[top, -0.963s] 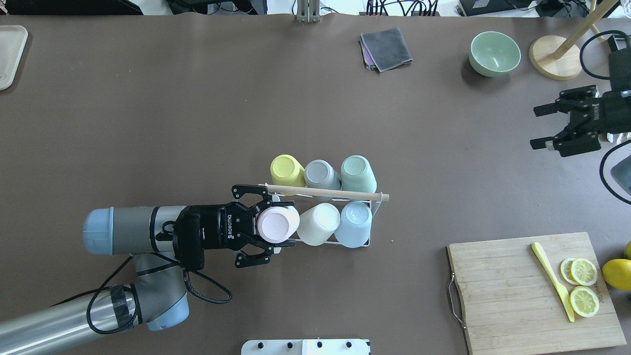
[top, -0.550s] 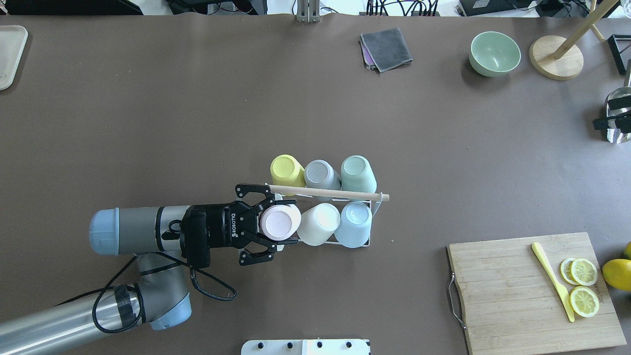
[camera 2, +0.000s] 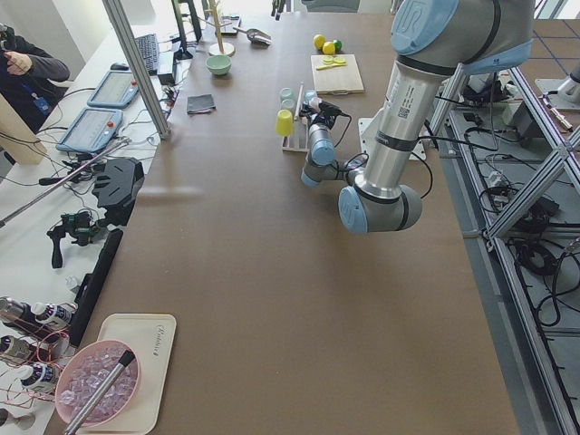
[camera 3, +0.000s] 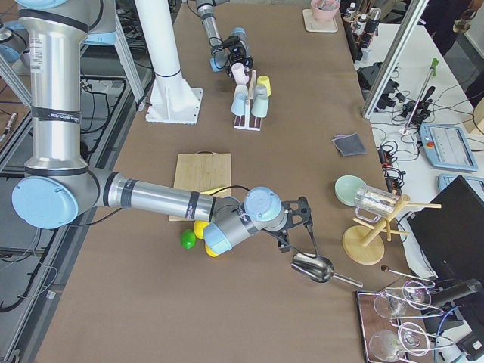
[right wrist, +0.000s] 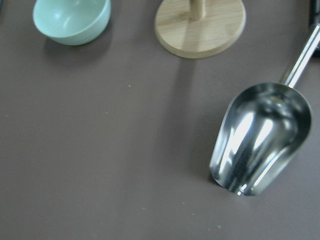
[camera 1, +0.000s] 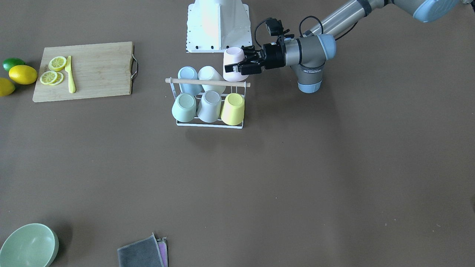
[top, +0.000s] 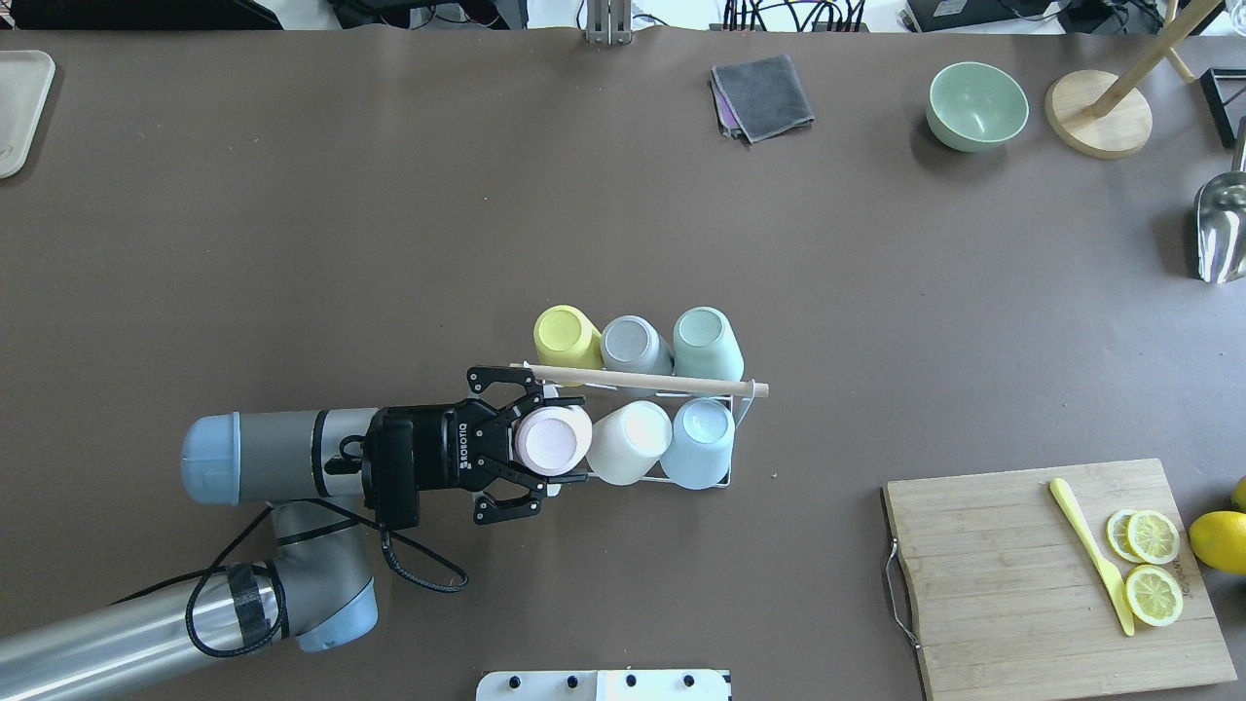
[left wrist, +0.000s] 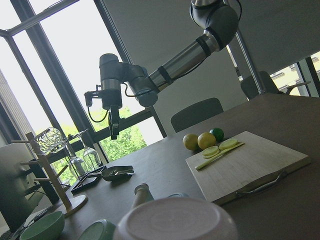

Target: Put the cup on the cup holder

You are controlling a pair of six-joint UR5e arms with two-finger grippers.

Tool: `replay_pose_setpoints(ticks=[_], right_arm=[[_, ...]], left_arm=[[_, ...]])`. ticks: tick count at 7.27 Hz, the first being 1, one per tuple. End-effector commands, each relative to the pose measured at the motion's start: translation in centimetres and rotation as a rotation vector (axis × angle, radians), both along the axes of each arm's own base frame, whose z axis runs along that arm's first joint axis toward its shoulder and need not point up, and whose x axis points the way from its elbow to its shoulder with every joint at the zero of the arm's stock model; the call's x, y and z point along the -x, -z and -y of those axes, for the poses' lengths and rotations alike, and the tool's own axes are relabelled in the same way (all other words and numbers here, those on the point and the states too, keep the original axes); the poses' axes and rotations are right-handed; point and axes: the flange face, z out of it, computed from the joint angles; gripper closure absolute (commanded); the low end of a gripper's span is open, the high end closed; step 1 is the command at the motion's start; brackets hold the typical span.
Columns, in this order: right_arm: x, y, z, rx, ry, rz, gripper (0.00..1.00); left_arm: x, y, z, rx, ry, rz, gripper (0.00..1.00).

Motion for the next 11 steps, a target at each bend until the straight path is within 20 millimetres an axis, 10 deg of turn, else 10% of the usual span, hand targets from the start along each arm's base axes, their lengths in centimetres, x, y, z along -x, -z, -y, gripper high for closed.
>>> replay_pose_setpoints(ticks=[1, 6, 7, 11], right_arm=[[-4.3, -3.3, -2.0, 0.201, -0.09, -0.019, 0.0], [-9.0, -4.4, -3.5, 0.456, -0.124, -0.067, 0.0], [-9.7, -5.0, -3.8, 0.526, -0.136, -0.068, 0.0], [-10.3, -0.4, 1.9, 0.576, -0.128, -0.115, 0.0]], left_arm=[[-0.2, -0.2, 0.2, 0.013, -0.004, 0.006, 0.5], [-0.6, -0.5, 0.6, 0.029, 0.012, 0.013, 0.47], [-0.7, -0.4, 0.6, 0.03, 0.012, 0.011, 0.02], [-0.5, 0.0, 0.9, 0.084, -0.015, -0.008, 0.02]])
